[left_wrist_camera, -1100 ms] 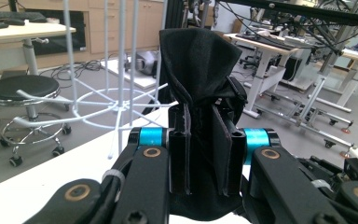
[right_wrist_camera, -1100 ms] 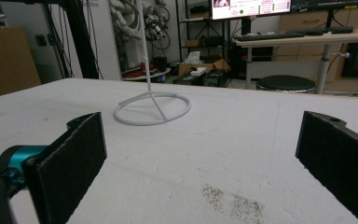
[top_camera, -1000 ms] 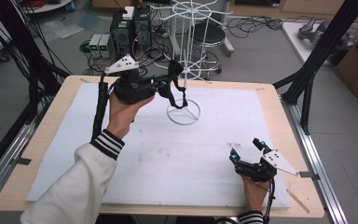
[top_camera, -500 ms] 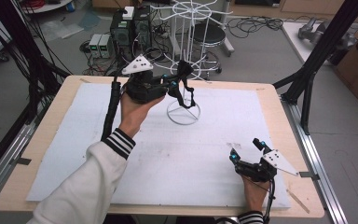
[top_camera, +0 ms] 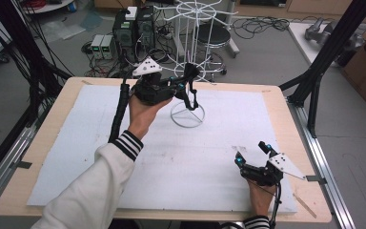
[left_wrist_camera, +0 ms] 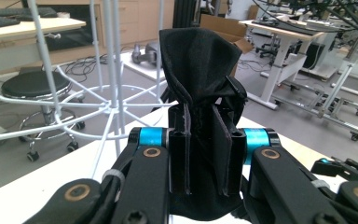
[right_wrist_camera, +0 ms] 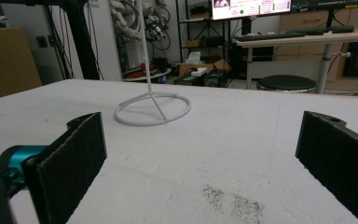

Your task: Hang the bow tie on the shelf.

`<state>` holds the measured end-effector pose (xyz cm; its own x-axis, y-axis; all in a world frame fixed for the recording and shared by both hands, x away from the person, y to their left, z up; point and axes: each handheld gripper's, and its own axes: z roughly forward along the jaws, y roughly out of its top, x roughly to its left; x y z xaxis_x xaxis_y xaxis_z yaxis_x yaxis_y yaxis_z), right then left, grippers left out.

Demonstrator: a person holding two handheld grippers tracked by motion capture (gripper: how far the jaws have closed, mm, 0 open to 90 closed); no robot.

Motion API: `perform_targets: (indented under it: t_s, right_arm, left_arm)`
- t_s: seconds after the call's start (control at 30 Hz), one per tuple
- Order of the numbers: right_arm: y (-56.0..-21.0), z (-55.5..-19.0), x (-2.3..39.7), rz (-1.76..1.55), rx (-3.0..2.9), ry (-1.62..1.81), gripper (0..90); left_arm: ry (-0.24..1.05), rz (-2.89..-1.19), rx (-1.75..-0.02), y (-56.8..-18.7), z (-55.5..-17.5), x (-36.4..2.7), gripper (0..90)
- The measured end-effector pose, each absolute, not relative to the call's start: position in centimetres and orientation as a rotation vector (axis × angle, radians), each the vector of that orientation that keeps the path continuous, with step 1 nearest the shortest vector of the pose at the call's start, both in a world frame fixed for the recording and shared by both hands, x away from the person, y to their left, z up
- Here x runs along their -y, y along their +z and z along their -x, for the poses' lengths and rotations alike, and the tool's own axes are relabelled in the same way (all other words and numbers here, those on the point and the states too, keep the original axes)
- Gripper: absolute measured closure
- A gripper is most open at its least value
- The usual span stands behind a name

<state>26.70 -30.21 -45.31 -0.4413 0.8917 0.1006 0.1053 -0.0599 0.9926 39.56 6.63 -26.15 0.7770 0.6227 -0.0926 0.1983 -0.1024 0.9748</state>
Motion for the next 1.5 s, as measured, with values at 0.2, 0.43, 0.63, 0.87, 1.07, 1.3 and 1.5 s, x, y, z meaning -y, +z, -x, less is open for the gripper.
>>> perform_targets:
  t_s: [0.2,0.43,0.63,0.87,1.07,1.3,1.5]
  right_arm:
    - [-45.3,-26.7,30.2,-1.084,-1.576,1.563,0.7]
    - [-45.3,-26.7,30.2,-1.084,-1.575,1.565,0.7]
    - [-45.3,-26.7,30.2,-1.085,-1.574,1.569,0.7]
    - [-45.3,-26.7,30.2,-1.082,-1.574,1.566,0.7]
    - [-45.3,-26.7,30.3,-1.087,-1.575,1.570,0.7]
    - [-45.3,-26.7,30.3,-1.087,-1.577,1.567,0.7]
    - [-45.3,-26.7,30.3,-1.084,-1.576,1.566,0.7]
  left_arm:
    - [0.417,-1.660,-0.657,-26.0,-39.5,-6.8,77.5]
    - [0.416,-1.666,-0.684,-26.6,-40.2,-6.5,77.5]
    - [0.418,-1.667,-0.689,-26.9,-40.4,-6.3,77.5]
    - [0.439,-1.689,-0.703,-27.3,-40.8,-6.2,77.4]
    - [0.480,-1.735,-0.696,-27.7,-40.7,-5.6,77.4]
    - [0.479,-1.740,-0.729,-28.9,-40.9,-5.9,77.4]
    - [0.490,-1.740,-0.750,-29.3,-41.2,-6.0,77.4]
